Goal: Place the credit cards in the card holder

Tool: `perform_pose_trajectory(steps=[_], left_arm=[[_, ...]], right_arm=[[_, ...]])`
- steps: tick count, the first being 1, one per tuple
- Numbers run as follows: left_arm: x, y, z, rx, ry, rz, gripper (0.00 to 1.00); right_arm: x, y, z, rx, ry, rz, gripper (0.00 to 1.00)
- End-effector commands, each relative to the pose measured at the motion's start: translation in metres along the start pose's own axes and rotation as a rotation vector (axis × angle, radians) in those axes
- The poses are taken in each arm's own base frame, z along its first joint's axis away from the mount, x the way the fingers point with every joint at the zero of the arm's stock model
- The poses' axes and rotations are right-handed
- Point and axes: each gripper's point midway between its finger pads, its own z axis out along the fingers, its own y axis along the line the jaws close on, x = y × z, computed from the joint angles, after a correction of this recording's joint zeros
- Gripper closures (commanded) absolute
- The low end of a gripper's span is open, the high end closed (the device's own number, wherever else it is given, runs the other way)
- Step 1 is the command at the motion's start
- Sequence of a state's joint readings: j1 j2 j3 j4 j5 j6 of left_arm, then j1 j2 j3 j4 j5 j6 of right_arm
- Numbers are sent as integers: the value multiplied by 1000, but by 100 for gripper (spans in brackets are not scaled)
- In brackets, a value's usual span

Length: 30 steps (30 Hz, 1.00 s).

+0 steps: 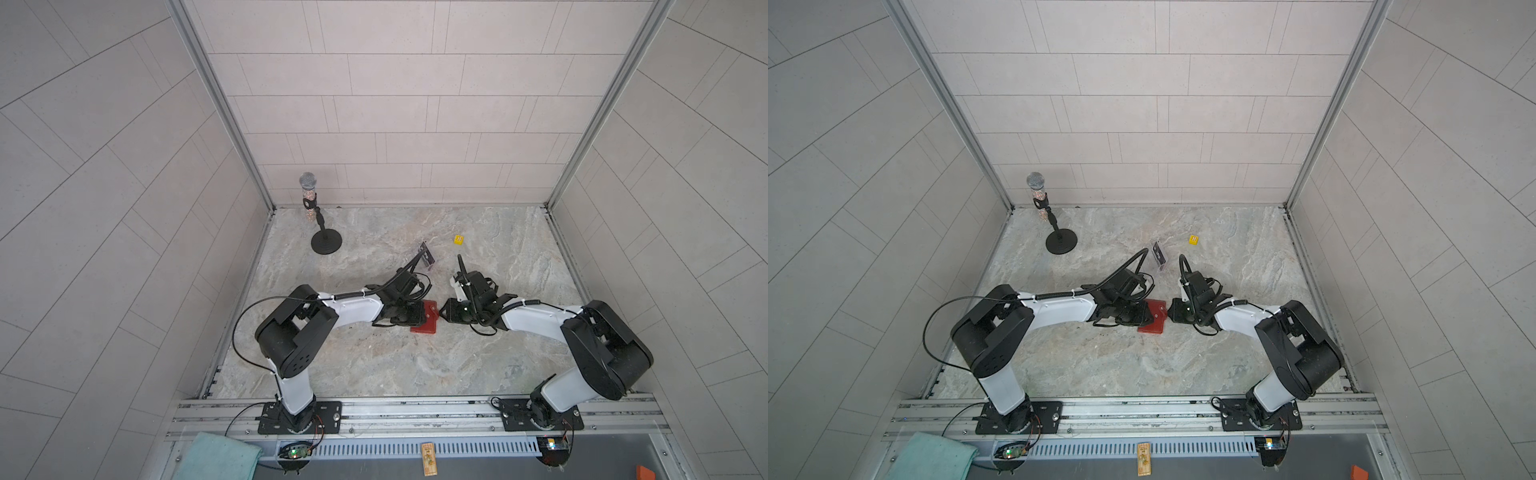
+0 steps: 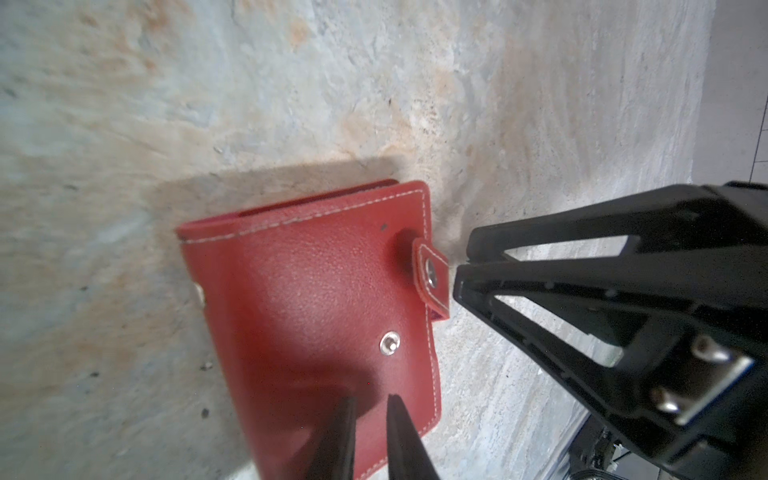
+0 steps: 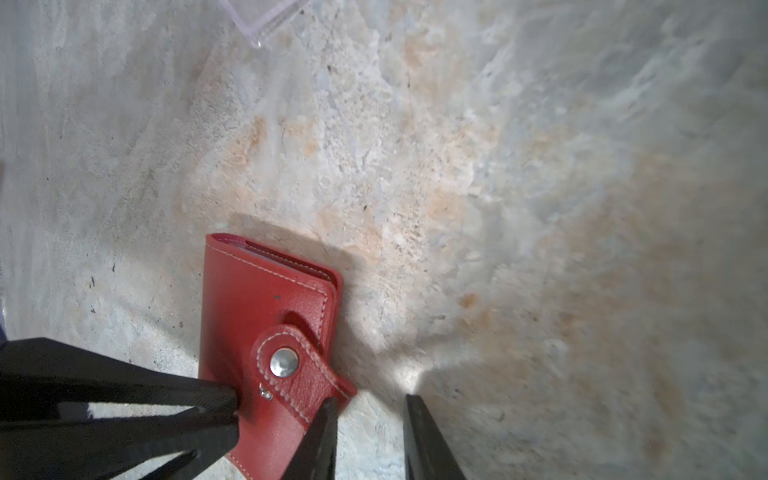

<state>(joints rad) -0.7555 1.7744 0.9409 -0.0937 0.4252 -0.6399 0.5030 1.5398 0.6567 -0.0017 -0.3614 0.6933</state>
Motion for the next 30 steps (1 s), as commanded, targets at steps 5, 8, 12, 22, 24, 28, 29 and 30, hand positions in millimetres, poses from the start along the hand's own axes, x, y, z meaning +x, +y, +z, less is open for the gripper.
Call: perform_pose_trajectory(steps=[5, 8, 12, 22, 24, 28, 29, 30], left_arm=[[16, 22, 3, -77, 28, -34, 79], [15, 22, 3, -75, 28, -37, 79], [15, 22, 3, -75, 26, -37, 79], [14, 21, 2, -75, 19, -36, 79], [14, 20, 2, -72, 20, -34, 79], [10, 14, -1, -49, 8, -27, 79], [9, 11, -3, -39, 5, -22, 78], [7, 8, -5, -30, -1, -15, 78]], right_arm=[[1, 12, 9, -74, 34, 7, 71], [3, 15, 10, -92, 46, -1, 71], [7, 18, 11, -110, 65, -18, 71], [15, 11, 8, -78, 98, -60, 71], [15, 9, 7, -62, 105, -70, 71], [13, 8, 5, -53, 95, -80, 71], [12, 8, 5, -52, 94, -79, 71], [12, 8, 5, -51, 94, -80, 71]])
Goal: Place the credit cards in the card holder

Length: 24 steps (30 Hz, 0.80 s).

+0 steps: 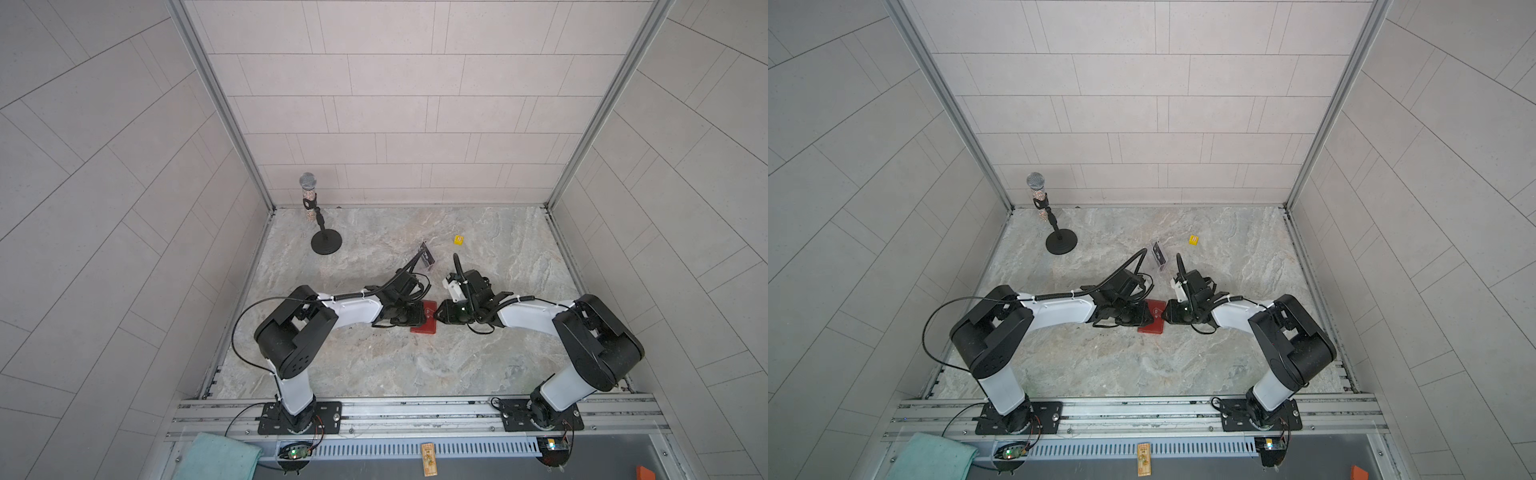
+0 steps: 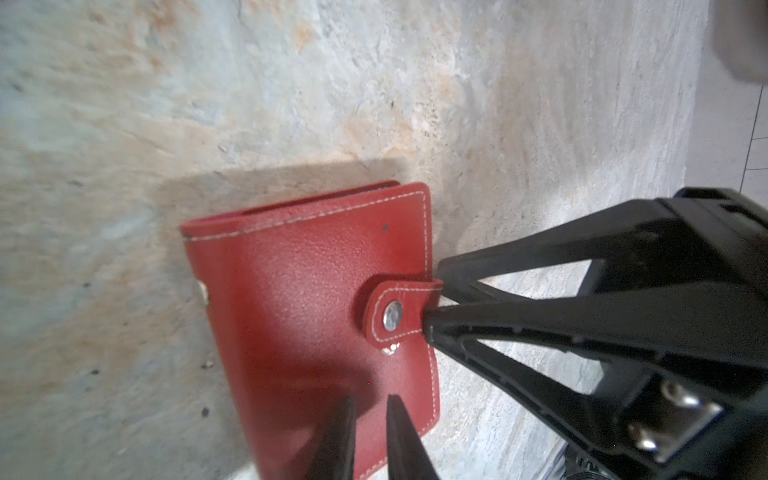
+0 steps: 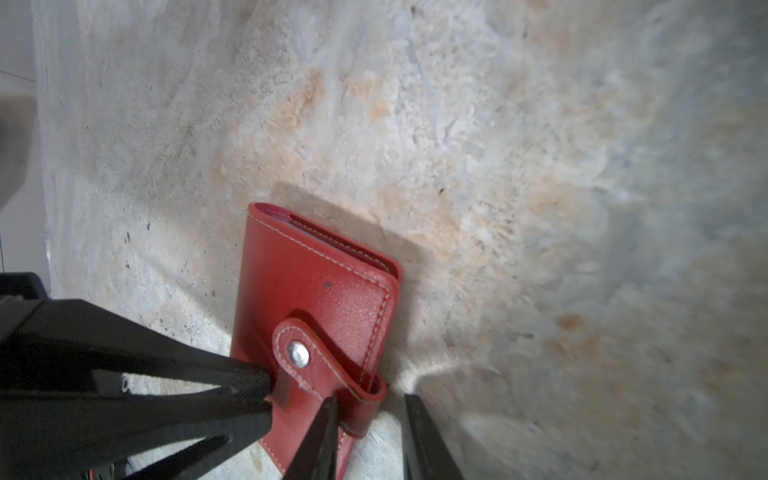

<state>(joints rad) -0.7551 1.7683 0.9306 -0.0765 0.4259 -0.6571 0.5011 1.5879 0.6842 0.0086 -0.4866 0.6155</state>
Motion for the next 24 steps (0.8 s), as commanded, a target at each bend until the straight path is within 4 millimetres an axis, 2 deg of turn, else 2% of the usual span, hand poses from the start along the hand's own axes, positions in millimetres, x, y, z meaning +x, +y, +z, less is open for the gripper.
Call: perform_pose_trajectory(steps=[1, 6, 10, 18, 24], left_arm=[[6, 6, -6, -29, 4, 5, 77], [-7, -6, -21, -30, -34, 44, 72], [-21, -5, -28, -68, -74, 59, 71], [-37, -13, -14, -32, -63, 77, 72], [-38, -12, -1, -20, -39, 75, 71]], right_arm=[[4, -9, -2, 50, 20, -4, 71], [6, -11, 0, 59, 28, -1, 71], [6, -12, 0, 59, 28, -2, 71], [8, -12, -1, 60, 32, -6, 71], [8, -12, -1, 59, 33, -8, 72]])
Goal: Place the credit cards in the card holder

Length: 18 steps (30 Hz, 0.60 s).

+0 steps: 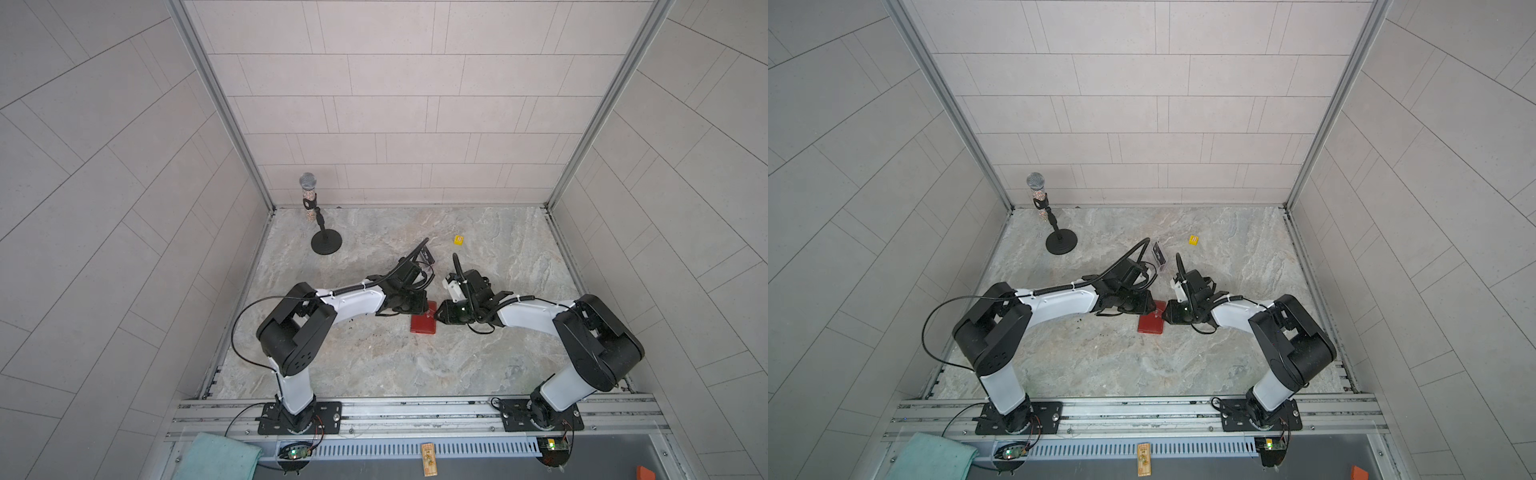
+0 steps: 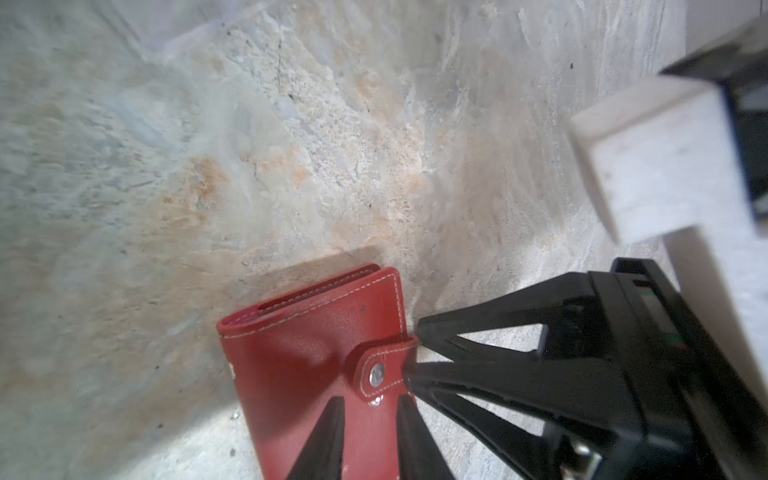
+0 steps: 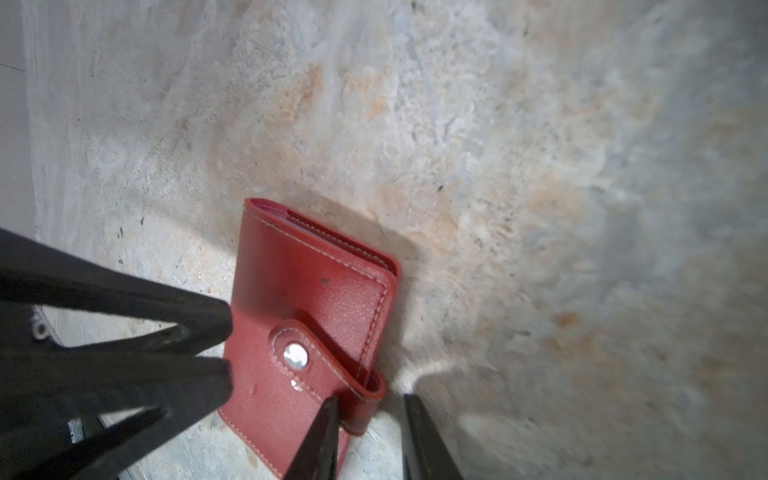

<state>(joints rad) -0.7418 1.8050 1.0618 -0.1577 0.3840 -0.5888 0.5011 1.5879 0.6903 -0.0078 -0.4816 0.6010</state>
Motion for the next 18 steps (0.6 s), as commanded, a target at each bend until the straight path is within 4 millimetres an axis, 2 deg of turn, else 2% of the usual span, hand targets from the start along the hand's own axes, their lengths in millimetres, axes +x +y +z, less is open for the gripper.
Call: perform_pose_trajectory(steps=[1, 8, 18], left_arm=[[-5, 0, 6, 9, 6, 10, 70], [0, 1, 15, 30, 28, 1, 70], [2, -2, 18, 64, 31, -16, 78]], right_arm=[[8, -11, -1, 51, 27, 3, 72], [8, -10, -1, 50, 26, 4, 72], [9, -12, -1, 57, 29, 4, 72]])
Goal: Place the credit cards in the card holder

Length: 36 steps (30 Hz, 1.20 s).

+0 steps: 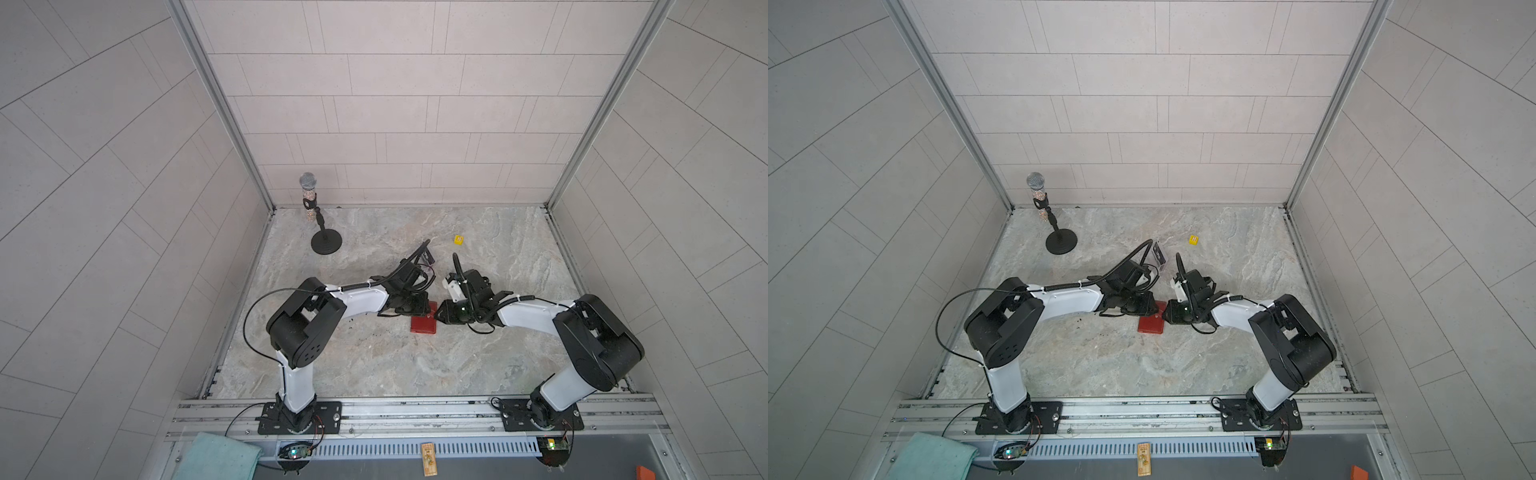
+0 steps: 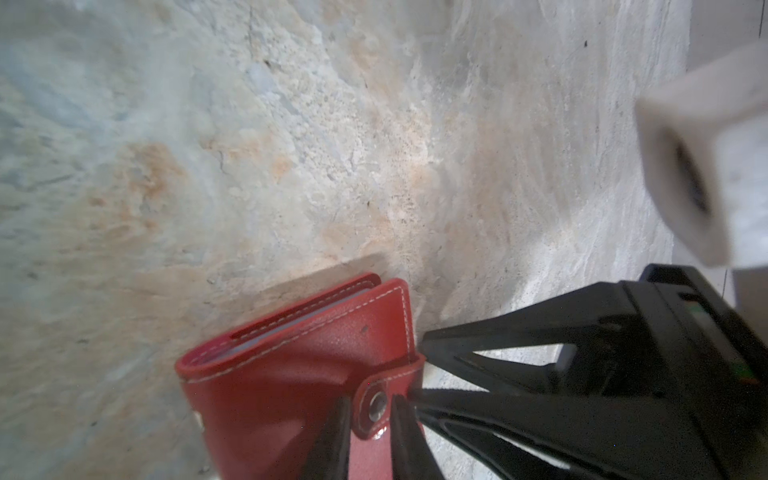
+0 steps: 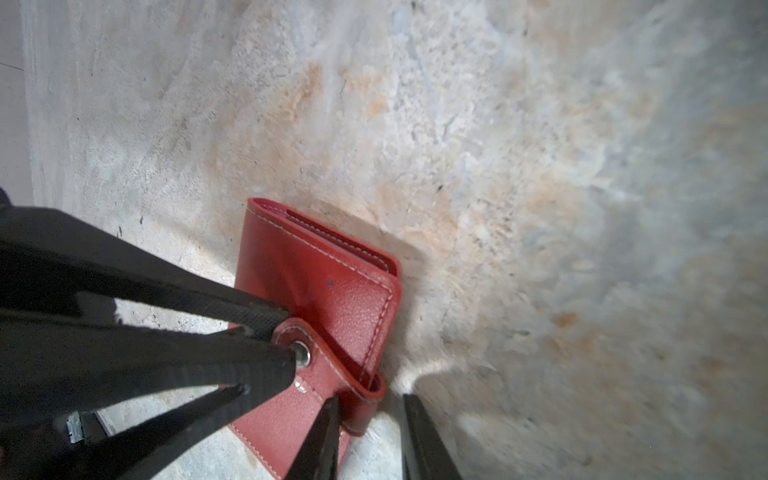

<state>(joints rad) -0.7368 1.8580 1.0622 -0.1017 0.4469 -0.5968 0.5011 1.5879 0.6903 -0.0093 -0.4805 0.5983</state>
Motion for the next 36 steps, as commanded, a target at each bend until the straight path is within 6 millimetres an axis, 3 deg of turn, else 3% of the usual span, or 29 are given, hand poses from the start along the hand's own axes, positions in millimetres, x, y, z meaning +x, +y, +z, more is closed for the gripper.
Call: perform_pose_trajectory(steps=[1, 11, 24, 36], left_arm=[[-2, 0, 3, 13, 0, -7, 79], [-4, -4, -6, 19, -25, -21, 100], [-1, -12, -17, 58, -44, -38, 100], [4, -9, -20, 56, -47, -46, 100]], right_arm=[[9, -11, -1, 56, 29, 5, 72], [5, -10, -6, 60, 14, 0, 72], [-4, 0, -15, 40, -13, -12, 62], [-9, 8, -9, -8, -18, 7, 60]])
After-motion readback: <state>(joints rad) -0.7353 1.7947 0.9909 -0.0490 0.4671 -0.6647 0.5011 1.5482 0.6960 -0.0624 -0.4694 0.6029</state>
